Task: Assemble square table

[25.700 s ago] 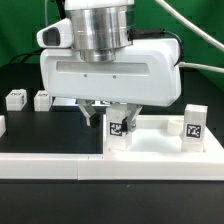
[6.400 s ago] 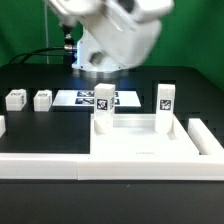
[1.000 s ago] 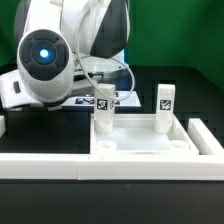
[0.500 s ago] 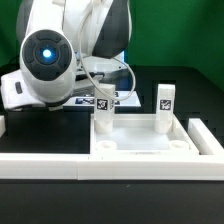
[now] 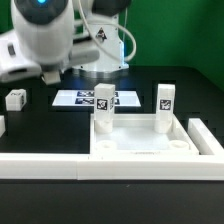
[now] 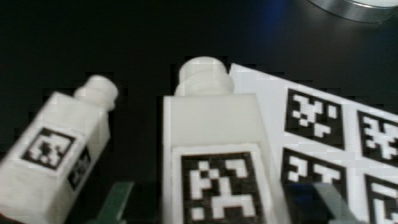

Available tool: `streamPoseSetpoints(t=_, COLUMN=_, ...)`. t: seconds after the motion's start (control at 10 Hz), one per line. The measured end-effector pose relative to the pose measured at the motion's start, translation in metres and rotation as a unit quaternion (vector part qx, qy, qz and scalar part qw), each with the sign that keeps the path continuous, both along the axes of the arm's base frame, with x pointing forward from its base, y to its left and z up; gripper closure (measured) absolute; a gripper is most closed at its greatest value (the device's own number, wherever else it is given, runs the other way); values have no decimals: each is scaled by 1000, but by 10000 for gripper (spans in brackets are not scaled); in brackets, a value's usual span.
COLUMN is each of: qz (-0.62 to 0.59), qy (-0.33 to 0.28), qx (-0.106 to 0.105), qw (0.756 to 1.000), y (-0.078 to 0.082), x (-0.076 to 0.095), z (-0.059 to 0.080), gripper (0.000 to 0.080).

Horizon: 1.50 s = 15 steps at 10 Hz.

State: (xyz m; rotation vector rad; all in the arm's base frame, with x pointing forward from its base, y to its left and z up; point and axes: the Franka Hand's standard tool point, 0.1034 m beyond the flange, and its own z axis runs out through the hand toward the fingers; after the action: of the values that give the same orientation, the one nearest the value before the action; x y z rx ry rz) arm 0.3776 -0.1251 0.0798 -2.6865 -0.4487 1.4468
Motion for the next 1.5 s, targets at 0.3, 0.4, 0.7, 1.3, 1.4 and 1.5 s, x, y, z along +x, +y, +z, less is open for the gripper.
streamPoseSetpoints(t=0.3, qz=3, qy=-37, qx=5, qw=999, y=6, x=4, z=9, gripper=509)
streamPoseSetpoints(t=0.4, qz=0, qy=-77, qx=13, qw=997, y=6, x=7, z=9, gripper=509)
streamPoseSetpoints(t=0.7, qz=-8, qy=-180, qx=31, qw=983, y=31, x=61, z=65, gripper=509)
streamPoseSetpoints(t=1.3, qz=-57, qy=-385, qx=27, qw=921, y=54, x=110, z=124, gripper=509)
streamPoseSetpoints(t=1.4, qz=-58, qy=-403, qx=28, qw=913, y=55, x=110, z=122, gripper=509)
streamPoseSetpoints(t=1.5, qz=-84, qy=-448, qx=29, qw=890, y=72, x=117, z=114, gripper=509)
